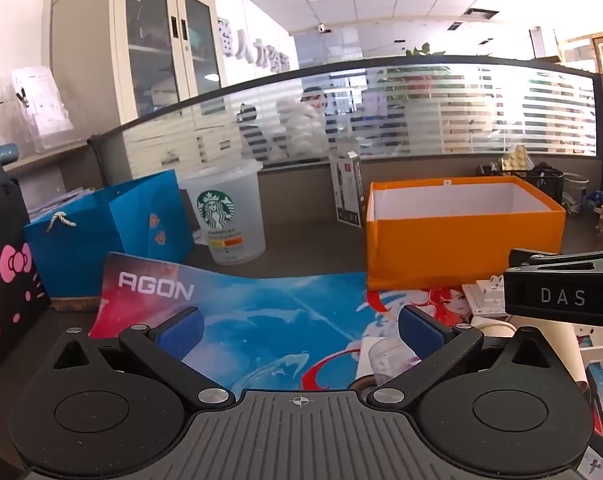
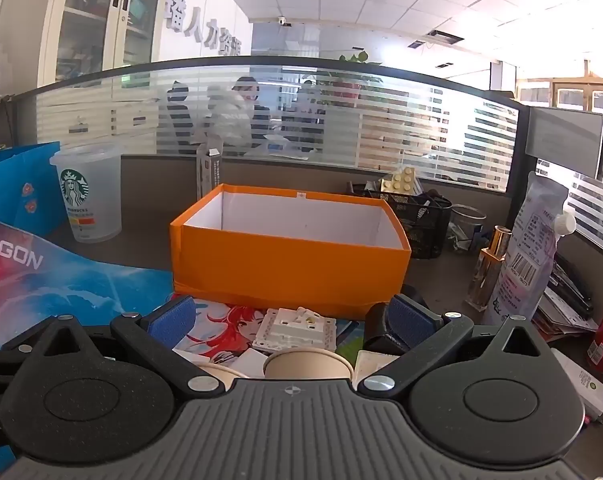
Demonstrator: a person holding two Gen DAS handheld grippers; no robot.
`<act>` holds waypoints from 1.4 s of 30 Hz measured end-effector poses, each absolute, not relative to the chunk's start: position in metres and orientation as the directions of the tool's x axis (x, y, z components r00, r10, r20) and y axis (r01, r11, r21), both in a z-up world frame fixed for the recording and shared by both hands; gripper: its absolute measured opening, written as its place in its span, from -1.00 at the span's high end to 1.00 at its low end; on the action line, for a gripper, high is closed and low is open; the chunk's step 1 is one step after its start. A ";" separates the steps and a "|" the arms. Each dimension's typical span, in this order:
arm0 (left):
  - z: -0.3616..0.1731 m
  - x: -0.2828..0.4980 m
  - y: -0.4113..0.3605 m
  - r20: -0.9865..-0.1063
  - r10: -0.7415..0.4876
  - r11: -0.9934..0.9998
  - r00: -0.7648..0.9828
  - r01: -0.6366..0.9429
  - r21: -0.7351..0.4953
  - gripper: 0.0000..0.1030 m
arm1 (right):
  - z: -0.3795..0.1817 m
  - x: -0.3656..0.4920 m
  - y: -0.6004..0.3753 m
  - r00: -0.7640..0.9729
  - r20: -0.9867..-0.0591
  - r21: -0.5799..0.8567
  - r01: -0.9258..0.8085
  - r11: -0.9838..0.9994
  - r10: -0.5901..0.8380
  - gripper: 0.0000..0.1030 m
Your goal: Organize rigid objects
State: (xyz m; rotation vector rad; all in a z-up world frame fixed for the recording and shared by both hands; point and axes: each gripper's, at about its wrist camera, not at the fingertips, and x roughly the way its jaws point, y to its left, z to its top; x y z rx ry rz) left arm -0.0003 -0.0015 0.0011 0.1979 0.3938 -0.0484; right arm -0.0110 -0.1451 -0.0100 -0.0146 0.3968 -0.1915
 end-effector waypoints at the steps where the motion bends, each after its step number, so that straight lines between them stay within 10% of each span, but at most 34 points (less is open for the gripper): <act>1: 0.002 0.000 0.000 -0.388 -0.009 0.982 0.921 0.081 0.168 -1.00 | -0.010 -0.011 -0.145 0.904 -0.383 -0.051 0.183 0.982 -0.188 -1.00; 42: -0.010 0.014 0.007 -0.454 -0.010 0.991 0.891 0.071 0.117 -1.00 | -0.017 -0.004 -0.145 0.896 -0.401 -0.056 0.185 0.981 -0.192 -1.00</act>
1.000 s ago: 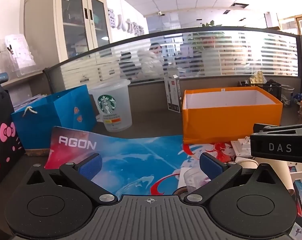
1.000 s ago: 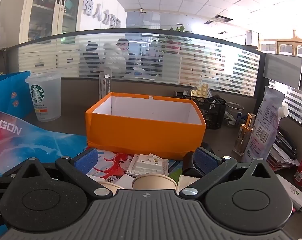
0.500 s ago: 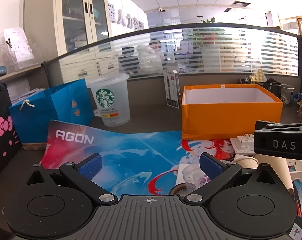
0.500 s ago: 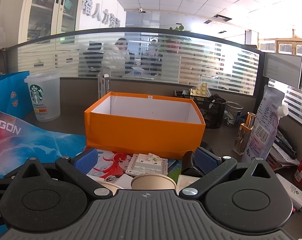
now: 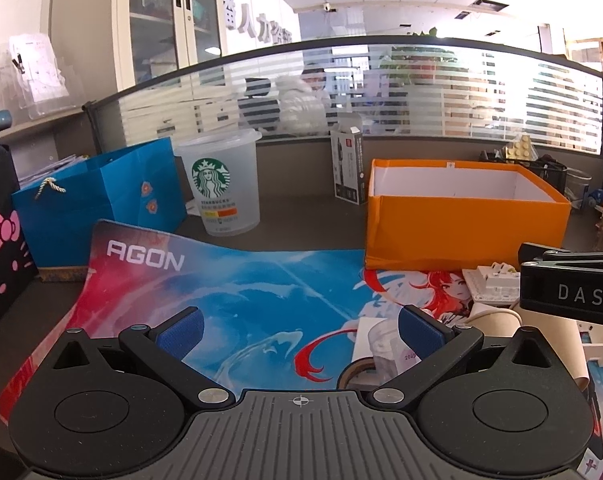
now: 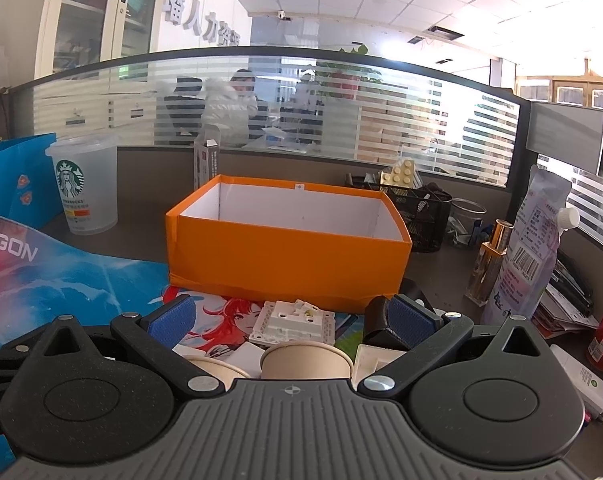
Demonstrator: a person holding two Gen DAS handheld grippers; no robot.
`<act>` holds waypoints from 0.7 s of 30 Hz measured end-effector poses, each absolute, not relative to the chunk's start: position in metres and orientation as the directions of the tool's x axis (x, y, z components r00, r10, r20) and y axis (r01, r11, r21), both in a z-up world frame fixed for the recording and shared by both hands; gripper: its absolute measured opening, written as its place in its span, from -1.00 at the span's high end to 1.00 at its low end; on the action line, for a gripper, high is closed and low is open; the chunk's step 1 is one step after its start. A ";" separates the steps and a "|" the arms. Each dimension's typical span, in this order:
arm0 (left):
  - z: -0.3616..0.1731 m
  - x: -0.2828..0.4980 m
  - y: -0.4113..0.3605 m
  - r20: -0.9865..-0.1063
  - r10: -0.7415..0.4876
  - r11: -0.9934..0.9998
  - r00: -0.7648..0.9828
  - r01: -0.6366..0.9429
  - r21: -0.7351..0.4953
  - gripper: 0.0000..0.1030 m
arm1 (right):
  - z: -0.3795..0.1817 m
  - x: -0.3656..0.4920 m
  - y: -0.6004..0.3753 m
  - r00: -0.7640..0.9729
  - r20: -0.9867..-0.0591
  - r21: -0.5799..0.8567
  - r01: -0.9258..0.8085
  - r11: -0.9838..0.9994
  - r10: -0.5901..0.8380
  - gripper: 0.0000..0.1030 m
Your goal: Organize rigid objects
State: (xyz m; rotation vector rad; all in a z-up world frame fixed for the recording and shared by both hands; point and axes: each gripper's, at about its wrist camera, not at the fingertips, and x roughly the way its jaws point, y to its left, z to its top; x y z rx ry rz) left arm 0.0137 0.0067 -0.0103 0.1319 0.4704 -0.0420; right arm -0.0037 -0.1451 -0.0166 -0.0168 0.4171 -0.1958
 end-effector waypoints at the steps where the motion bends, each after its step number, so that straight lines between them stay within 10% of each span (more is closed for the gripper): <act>1: -0.010 0.014 0.007 -0.455 -0.011 0.991 0.890 0.071 0.116 -1.00 | -0.016 -0.004 -0.145 0.896 -0.399 -0.056 0.185 0.981 -0.192 -1.00; 21: -0.007 0.010 0.006 -0.447 -0.016 0.990 0.894 0.076 0.116 -1.00 | -0.009 -0.012 -0.144 0.905 -0.382 -0.052 0.183 0.982 -0.189 -1.00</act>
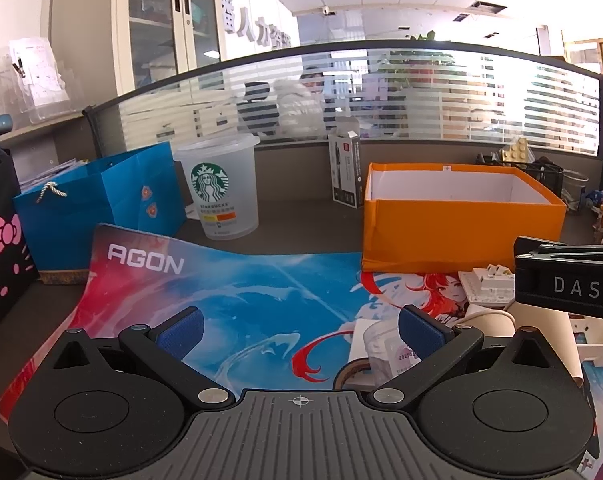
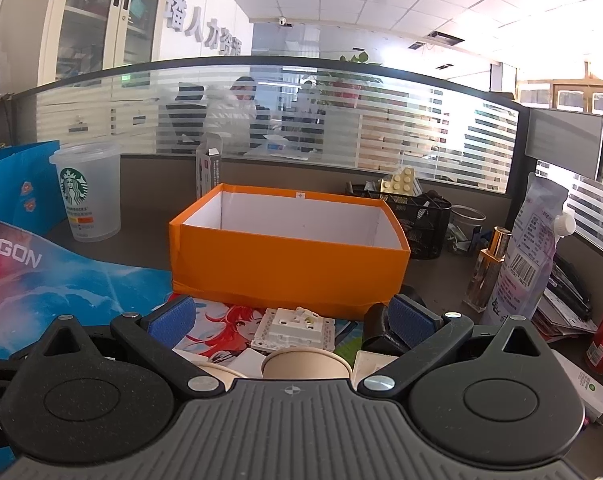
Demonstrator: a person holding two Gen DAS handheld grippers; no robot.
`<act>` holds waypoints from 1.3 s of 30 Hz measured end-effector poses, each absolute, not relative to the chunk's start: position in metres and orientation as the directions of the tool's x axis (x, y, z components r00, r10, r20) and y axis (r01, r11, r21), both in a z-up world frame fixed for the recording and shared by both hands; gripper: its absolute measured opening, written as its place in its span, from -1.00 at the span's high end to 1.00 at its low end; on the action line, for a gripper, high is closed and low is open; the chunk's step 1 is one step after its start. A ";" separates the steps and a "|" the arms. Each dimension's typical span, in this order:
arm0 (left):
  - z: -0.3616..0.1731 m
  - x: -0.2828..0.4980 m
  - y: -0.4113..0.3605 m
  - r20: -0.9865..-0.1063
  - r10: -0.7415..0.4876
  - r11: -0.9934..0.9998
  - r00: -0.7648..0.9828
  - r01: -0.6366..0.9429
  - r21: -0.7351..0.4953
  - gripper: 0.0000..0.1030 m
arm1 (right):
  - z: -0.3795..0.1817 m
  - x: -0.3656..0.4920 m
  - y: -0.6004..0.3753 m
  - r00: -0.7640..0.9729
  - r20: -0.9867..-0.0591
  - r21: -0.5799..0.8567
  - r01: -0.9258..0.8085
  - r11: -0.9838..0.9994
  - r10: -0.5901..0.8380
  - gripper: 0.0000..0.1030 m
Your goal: Organize rigid objects
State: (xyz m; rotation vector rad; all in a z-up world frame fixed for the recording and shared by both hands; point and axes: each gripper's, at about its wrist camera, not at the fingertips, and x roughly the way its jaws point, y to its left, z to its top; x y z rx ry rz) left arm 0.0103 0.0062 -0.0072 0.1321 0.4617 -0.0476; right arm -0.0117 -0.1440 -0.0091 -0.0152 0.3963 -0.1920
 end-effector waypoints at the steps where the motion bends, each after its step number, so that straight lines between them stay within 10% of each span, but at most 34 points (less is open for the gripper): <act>1: -0.007 0.010 0.006 -0.447 -0.016 0.990 0.894 0.076 0.117 -1.00 | -0.010 -0.011 -0.144 0.904 -0.383 -0.052 0.183 0.982 -0.189 -1.00; 25: -0.011 0.003 0.004 -0.428 -0.047 0.984 0.902 0.116 0.135 -1.00 | -0.010 -0.011 -0.143 0.904 -0.384 -0.054 0.181 0.982 -0.188 -1.00; 32: -0.017 0.044 0.044 -0.584 -0.226 0.973 0.779 0.159 -0.165 -1.00 | -0.008 -0.012 -0.149 0.915 -0.362 -0.050 0.170 0.984 -0.177 -1.00; 39: -0.018 0.059 0.071 -0.479 -0.269 0.945 0.836 0.135 -0.297 -1.00 | 0.010 -0.019 -0.210 0.944 -0.318 0.098 0.121 0.988 -0.084 -1.00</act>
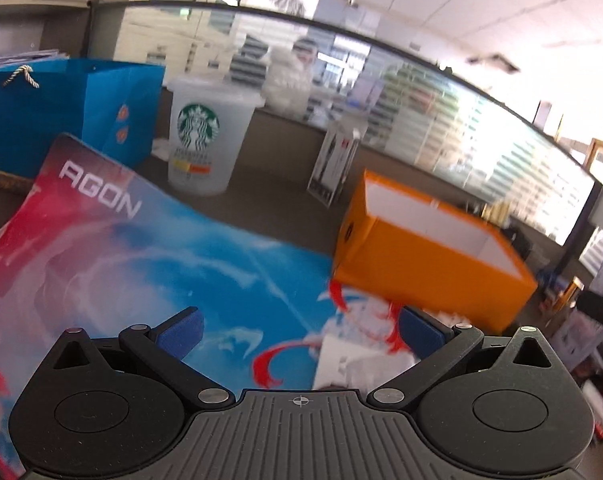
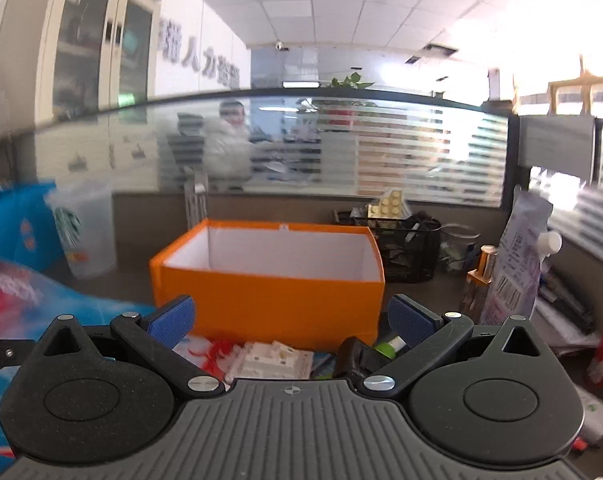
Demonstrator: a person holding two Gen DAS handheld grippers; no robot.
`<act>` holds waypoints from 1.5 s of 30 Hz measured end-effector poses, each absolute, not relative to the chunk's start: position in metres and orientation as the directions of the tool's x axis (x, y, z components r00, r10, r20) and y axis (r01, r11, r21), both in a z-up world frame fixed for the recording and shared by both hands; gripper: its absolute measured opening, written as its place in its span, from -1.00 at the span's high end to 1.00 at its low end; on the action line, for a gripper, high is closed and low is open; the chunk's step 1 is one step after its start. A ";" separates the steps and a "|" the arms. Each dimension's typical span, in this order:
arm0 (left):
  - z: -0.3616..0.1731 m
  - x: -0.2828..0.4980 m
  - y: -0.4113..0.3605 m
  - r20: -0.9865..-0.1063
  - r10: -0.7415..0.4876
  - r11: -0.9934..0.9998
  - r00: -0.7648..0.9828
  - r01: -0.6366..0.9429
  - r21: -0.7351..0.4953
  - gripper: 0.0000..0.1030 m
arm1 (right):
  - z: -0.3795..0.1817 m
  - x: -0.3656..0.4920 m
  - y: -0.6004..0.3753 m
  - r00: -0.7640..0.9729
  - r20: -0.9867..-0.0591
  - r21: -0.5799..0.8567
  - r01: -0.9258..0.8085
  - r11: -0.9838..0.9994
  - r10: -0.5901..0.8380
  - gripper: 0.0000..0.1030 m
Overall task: Organize rigid objects
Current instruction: 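Move left tool toward clear plastic container while right tool approaches kraft paper cups, then close left tool on clear plastic container while right tool grasps a kraft paper cup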
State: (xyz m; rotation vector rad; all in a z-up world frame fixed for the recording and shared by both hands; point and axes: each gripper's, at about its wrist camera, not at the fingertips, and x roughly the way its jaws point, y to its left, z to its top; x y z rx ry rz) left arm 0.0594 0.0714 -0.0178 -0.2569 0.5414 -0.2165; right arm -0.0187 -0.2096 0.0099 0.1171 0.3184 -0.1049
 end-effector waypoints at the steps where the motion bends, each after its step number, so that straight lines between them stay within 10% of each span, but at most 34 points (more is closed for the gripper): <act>1: -0.021 0.062 0.071 -0.486 -0.286 0.940 0.826 0.144 -0.309 -1.00 | 0.010 -0.018 -0.218 0.941 -0.336 0.139 0.099 0.985 -0.047 -1.00; 10: -0.049 0.076 0.035 -0.600 -0.233 0.973 0.766 0.181 -0.146 -1.00 | -0.040 -0.027 -0.212 0.892 -0.432 -0.090 0.103 0.991 -0.132 -1.00; 21: -0.055 0.069 0.015 -0.517 -0.191 0.981 0.834 0.180 -0.071 -1.00 | -0.070 -0.027 -0.178 0.907 -0.398 -0.171 0.073 0.983 -0.137 -0.96; 34: -0.057 0.070 0.015 -0.546 -0.291 0.954 0.786 0.278 -0.108 -1.00 | -0.085 0.000 -0.176 0.854 -0.516 -0.072 0.033 0.997 -0.066 -0.25; 45: -0.085 0.090 0.006 -0.648 -0.312 0.946 0.695 0.292 -0.143 -1.00 | -0.087 0.004 -0.183 0.854 -0.518 -0.052 0.024 0.998 -0.048 -0.25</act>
